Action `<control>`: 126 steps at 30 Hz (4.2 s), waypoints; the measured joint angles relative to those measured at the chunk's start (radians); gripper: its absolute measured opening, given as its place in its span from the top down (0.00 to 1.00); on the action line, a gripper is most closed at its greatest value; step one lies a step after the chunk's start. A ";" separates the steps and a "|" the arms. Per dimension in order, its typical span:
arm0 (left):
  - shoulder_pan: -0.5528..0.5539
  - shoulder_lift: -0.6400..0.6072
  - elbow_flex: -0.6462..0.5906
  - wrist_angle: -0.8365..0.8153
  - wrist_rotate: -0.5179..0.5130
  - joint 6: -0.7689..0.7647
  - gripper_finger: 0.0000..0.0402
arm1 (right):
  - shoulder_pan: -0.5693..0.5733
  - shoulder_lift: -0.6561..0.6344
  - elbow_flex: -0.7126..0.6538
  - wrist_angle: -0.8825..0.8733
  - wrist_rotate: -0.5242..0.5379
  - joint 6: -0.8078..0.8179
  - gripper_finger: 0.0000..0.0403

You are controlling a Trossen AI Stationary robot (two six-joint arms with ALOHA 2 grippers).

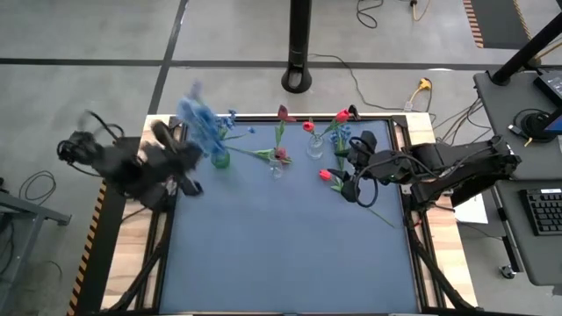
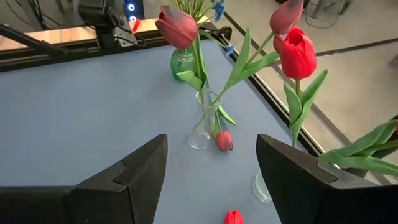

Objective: Sort flowers into vase by color
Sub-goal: Put the bottom blue flowers into the green vase

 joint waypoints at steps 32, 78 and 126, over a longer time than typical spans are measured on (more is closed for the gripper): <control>0.345 -0.566 -0.500 0.060 -0.070 -0.098 1.00 | 0.000 0.000 -0.013 0.054 -0.001 -0.027 0.41; 0.640 -0.373 -0.565 0.085 -0.002 -0.337 1.00 | 0.000 0.000 -0.025 0.096 -0.002 -0.051 0.41; 0.639 -0.338 -0.644 0.044 0.030 -0.394 0.76 | 0.000 0.000 -0.039 0.103 -0.002 -0.051 0.41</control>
